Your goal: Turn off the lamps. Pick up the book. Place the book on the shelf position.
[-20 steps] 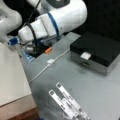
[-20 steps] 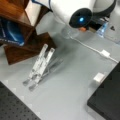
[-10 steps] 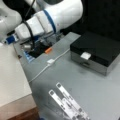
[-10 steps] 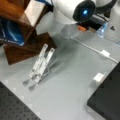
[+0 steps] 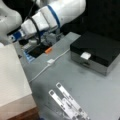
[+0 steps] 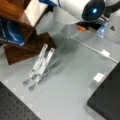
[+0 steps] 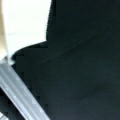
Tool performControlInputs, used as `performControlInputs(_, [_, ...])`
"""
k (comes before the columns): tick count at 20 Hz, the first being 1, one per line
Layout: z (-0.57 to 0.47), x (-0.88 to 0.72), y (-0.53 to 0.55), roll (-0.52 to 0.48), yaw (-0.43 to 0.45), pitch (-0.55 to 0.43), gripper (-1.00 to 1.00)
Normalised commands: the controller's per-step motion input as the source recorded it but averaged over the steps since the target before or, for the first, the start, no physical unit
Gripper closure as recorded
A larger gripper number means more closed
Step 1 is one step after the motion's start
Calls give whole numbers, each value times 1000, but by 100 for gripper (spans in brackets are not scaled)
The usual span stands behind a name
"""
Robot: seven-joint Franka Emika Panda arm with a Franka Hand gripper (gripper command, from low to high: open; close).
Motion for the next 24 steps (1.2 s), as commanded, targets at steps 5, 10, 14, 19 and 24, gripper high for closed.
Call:
performControlInputs(5, [97,150,424,175,-254,-114,-100])
performControlInputs(10, [86,289,333,225,-347,-91,-100])
performControlInputs(14, [-18,420,340,408,-440,-166,-100])
performControlInputs(19, [-159,452,287,457,-424,-201,-100])
performControlInputs(24, [-147,372,243,491,-380,-196,-100])
